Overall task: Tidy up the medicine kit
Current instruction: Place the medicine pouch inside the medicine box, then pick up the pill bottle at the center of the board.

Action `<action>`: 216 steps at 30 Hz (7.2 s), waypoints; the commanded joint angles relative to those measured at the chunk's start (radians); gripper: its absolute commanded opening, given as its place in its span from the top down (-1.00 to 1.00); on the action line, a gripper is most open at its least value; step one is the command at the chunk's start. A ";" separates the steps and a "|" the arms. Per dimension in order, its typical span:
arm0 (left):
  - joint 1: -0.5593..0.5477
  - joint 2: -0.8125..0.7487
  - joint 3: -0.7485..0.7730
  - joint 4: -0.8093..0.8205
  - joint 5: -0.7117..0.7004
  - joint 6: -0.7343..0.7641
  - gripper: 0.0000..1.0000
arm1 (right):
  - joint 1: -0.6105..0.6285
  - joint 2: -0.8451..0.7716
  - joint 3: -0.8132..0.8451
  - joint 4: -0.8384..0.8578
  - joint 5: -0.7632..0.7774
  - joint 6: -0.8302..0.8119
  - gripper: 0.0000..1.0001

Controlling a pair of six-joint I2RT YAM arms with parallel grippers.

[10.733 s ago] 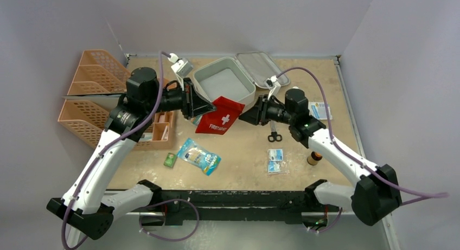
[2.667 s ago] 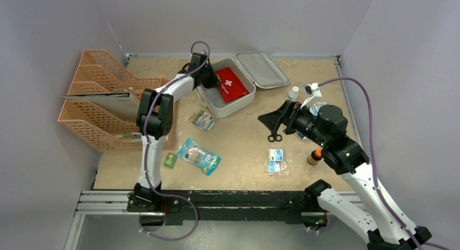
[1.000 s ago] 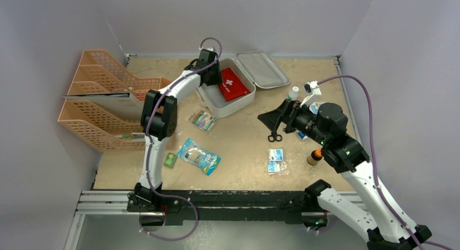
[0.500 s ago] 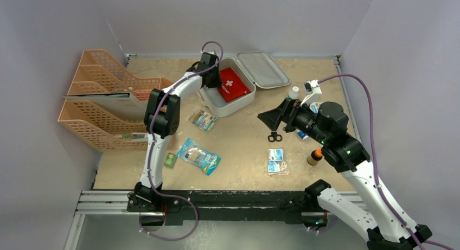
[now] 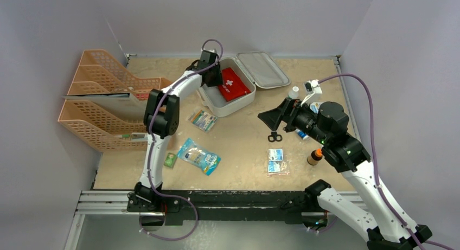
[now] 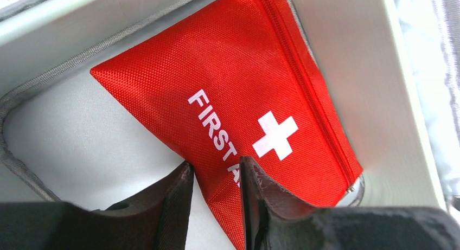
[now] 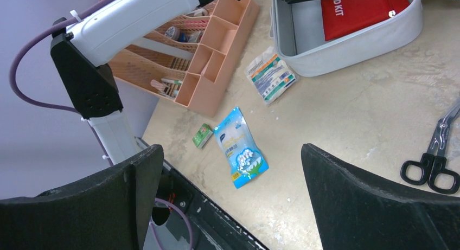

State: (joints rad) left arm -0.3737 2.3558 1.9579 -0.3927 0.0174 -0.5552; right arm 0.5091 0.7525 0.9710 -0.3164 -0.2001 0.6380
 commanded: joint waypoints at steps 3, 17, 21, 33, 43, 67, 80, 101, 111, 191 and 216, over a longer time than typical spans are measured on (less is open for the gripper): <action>-0.001 -0.155 0.055 -0.010 0.018 0.054 0.25 | -0.004 -0.013 0.031 0.010 0.009 -0.013 -0.98; -0.001 -0.104 -0.002 0.045 0.040 0.090 0.56 | -0.004 -0.037 0.026 -0.016 0.020 0.010 -0.98; -0.001 -0.069 -0.019 0.064 0.040 0.104 0.58 | -0.004 -0.028 0.035 -0.024 0.016 0.007 -0.98; -0.001 -0.007 -0.018 0.129 0.087 0.114 0.59 | -0.004 -0.001 0.044 -0.028 0.032 0.004 -0.98; -0.002 -0.229 -0.002 0.078 0.223 0.146 0.39 | -0.004 0.061 0.048 -0.094 0.091 0.003 -0.98; -0.002 -1.234 -0.887 -0.146 0.270 0.336 -0.56 | -0.036 0.640 0.318 -0.061 0.858 -0.426 -0.73; -0.004 -1.400 -1.010 -0.141 0.214 0.376 -0.61 | -0.264 0.994 0.550 -0.144 0.647 -0.425 -0.42; -0.004 -1.397 -1.002 -0.161 0.227 0.391 -0.55 | -0.355 1.164 0.614 -0.098 0.510 -0.423 -0.14; -0.004 -1.387 -0.999 -0.169 0.226 0.397 -0.54 | -0.360 1.212 0.652 -0.102 0.534 -0.442 -0.05; -0.139 -0.840 -0.541 -0.122 0.921 0.355 0.47 | -0.162 0.557 0.156 0.262 -0.746 0.062 0.56; -0.137 -0.555 -0.342 -0.111 -0.003 0.169 0.72 | -0.184 0.212 0.190 -0.139 -0.071 -0.092 -0.98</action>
State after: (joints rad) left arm -0.5156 1.7153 1.5005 -0.5041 0.3061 -0.3408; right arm 0.3264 0.9909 1.1294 -0.3771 -0.3565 0.6140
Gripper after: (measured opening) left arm 0.424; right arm 0.987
